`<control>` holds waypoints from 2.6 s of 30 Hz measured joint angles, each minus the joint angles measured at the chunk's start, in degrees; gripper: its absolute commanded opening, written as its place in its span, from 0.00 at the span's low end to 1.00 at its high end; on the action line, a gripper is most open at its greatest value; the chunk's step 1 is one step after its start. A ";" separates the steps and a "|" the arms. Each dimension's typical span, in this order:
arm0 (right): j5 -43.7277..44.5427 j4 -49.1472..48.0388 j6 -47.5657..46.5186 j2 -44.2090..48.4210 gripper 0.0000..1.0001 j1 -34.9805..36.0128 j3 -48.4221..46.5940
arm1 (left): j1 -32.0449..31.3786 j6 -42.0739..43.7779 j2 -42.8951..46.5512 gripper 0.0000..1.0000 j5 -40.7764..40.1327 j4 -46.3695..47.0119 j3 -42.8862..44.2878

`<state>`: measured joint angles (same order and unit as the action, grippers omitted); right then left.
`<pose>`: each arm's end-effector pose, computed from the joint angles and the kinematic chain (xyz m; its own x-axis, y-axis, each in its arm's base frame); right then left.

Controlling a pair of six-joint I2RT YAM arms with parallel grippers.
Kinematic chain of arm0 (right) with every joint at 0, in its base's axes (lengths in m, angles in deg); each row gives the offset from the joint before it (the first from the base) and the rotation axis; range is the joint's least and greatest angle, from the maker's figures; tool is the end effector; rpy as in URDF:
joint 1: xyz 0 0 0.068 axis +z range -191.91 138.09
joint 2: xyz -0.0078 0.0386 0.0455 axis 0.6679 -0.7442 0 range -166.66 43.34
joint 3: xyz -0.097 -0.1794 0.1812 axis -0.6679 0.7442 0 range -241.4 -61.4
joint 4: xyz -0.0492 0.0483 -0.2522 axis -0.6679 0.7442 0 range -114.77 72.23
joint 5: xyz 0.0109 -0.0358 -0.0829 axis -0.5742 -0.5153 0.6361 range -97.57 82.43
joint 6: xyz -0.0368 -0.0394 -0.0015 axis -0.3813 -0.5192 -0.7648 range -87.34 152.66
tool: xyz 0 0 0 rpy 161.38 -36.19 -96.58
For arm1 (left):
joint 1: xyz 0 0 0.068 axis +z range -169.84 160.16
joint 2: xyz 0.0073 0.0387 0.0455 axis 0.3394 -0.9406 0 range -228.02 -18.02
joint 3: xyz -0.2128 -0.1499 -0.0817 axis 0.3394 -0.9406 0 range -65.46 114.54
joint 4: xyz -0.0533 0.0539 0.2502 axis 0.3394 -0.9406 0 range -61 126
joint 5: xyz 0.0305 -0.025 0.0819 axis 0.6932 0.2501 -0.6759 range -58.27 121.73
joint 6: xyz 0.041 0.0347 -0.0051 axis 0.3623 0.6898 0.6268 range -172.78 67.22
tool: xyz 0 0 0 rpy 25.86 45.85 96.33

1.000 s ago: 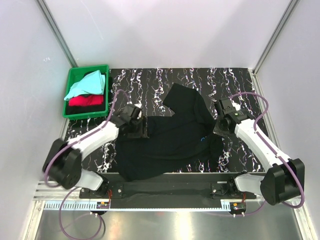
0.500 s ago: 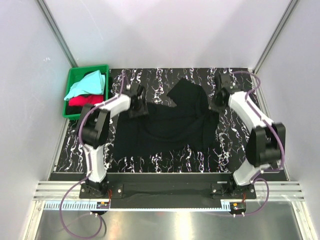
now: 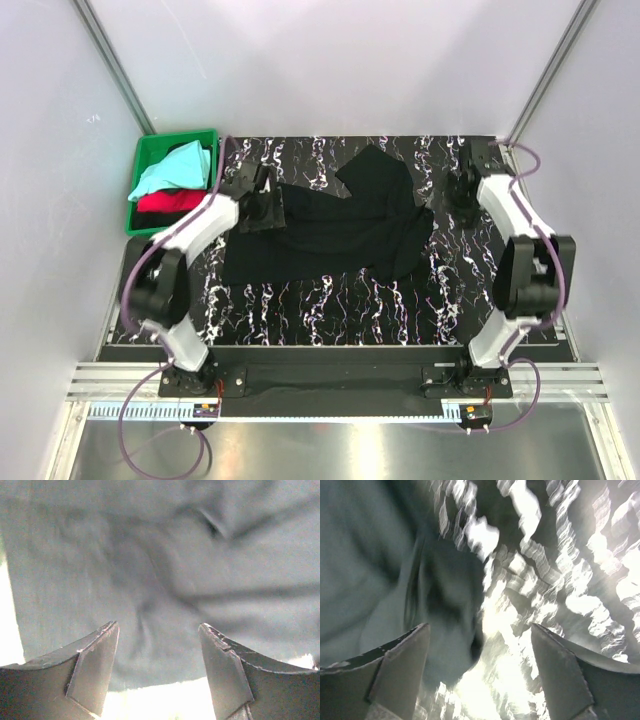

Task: Fold and stack the t-shirts
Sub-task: Flatten the tshirt out

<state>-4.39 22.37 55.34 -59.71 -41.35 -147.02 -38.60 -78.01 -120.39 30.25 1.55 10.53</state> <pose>0.3784 0.0018 0.2556 -0.8278 0.3770 -0.4155 0.3613 0.9248 0.1194 0.3563 -0.1200 0.2206 -0.8799 -0.1512 -0.4504 -0.0724 0.9796 -0.1874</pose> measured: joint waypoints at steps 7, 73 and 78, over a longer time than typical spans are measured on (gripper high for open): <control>-12.87 -5.55 5.66 18.36 0.92 5.97 22.05 | -2.91 0.15 17.25 0.68 0.48 0.00 -11.54; 3.08 2.01 1.01 11.54 0.95 -3.19 16.33 | 11.87 -1.57 25.22 0.48 0.17 -4.37 -20.96; 0.13 2.47 4.15 22.01 0.50 -5.60 27.67 | 18.08 -6.34 25.53 0.48 0.24 -4.92 -25.68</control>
<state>-4.26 24.84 59.49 -37.70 -46.94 -119.35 -20.53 -84.35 -94.86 30.49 -3.37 -15.15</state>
